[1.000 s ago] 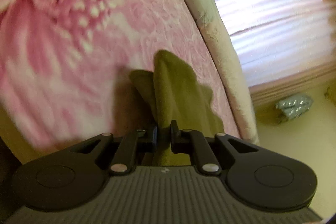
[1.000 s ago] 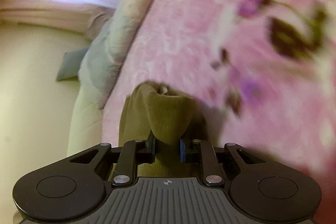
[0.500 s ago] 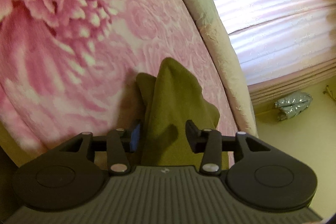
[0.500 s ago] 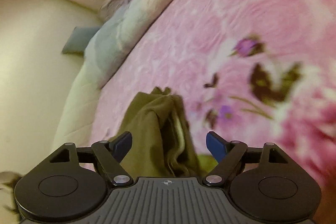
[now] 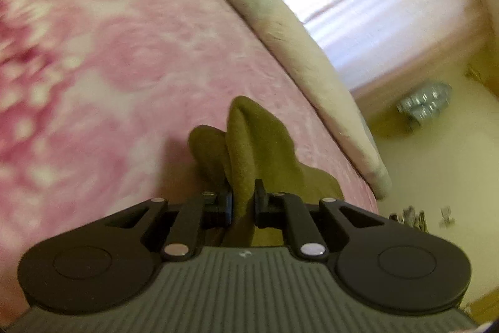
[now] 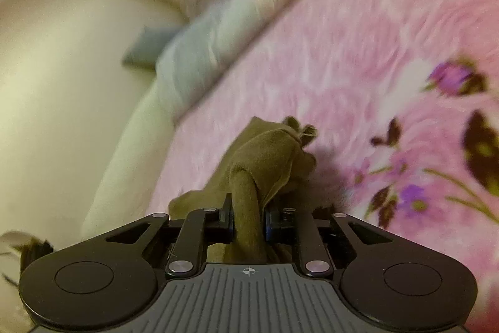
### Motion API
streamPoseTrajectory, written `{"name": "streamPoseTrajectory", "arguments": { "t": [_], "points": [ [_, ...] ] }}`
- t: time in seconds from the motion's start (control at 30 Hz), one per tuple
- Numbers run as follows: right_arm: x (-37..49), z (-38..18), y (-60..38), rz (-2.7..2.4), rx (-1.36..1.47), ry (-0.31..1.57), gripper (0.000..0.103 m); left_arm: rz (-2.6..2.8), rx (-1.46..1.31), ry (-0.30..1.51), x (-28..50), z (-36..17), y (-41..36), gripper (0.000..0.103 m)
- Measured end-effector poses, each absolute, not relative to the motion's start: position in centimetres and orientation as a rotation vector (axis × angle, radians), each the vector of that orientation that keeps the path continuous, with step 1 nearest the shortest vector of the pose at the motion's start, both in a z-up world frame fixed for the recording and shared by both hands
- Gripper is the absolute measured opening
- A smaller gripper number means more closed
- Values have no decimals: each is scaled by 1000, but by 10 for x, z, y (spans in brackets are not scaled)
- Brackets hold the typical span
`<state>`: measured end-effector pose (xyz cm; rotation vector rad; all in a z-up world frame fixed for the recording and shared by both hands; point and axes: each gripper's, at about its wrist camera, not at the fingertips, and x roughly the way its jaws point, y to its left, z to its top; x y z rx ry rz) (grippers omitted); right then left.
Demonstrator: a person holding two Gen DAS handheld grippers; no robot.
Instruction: Fold clothes
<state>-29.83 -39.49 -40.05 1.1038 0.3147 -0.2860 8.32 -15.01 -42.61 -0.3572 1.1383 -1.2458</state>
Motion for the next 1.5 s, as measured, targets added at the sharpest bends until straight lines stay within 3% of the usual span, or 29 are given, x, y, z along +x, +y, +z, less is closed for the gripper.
{"name": "streamPoseTrajectory", "arguments": {
  "t": [0.1,0.13,0.23,0.33,0.43,0.5,0.63,0.83,0.9,1.03,1.27,1.5],
  "points": [
    [-313,-404,-380,-427,1093,294,20,-1204,-286,1148,82,-429,-169,12],
    [-313,-407,-380,-475,1092,323,35,-1167,-256,1141,81,-428,-171,12],
    [-322,-392,-388,-601,1008,318,44,-1102,-236,1011,75,-411,-157,14],
    [-325,-363,-385,-660,828,297,44,-1129,-168,894,62,-387,-154,12],
    [-297,-347,-368,-643,640,406,43,-1286,-31,864,39,-372,-178,9],
    [-280,-355,-352,-607,577,463,32,-1388,93,848,19,-370,-200,11],
    [-253,-377,-335,-589,521,529,31,-1330,231,783,7,-387,-234,11],
    [-207,-408,-362,-666,430,579,31,-1140,183,791,42,-421,-248,11],
    [-206,-416,-373,-690,453,579,31,-1095,156,805,55,-419,-246,7],
    [-231,-400,-389,-779,503,547,31,-1036,97,765,65,-396,-225,11],
    [-285,-363,-331,-643,438,494,31,-1284,127,745,-6,-360,-177,10],
    [-264,-395,-295,-561,285,630,31,-1210,192,815,-32,-396,-182,14]
  ]
}}
